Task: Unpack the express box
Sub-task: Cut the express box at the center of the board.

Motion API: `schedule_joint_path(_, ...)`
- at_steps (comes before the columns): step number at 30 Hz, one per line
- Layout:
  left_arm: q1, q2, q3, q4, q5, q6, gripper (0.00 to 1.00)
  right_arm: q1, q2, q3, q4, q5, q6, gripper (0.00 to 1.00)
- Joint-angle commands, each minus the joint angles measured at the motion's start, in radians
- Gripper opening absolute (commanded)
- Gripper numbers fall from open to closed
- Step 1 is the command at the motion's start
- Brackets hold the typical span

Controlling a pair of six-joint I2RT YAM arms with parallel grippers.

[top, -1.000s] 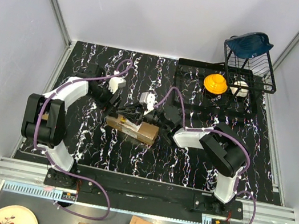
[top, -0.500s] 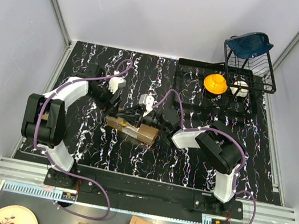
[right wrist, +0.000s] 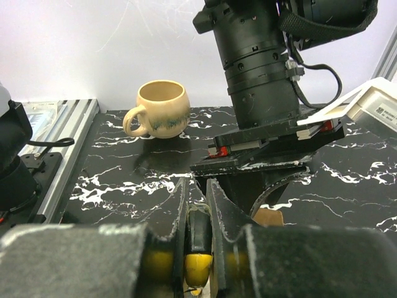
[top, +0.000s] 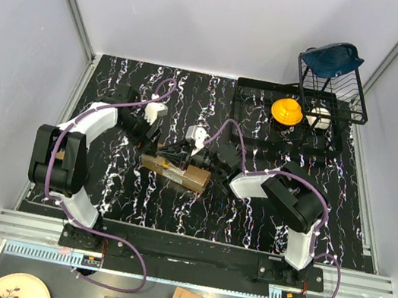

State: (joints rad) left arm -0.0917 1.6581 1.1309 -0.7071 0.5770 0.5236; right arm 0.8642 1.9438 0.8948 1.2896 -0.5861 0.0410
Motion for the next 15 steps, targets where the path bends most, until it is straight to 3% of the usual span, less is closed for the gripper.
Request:
schedule_joint_path(1, -0.002, 0.031, -0.002, 0.069, -0.035, 0.036, 0.91, 0.006, -0.085, -0.011, 0.062, 0.022, -0.027, 0.0)
schedule_joint_path(15, -0.002, 0.04, -0.002, 0.074, -0.029, 0.033, 0.91, -0.001, -0.062, -0.013, 0.046, 0.032, -0.033, 0.0)
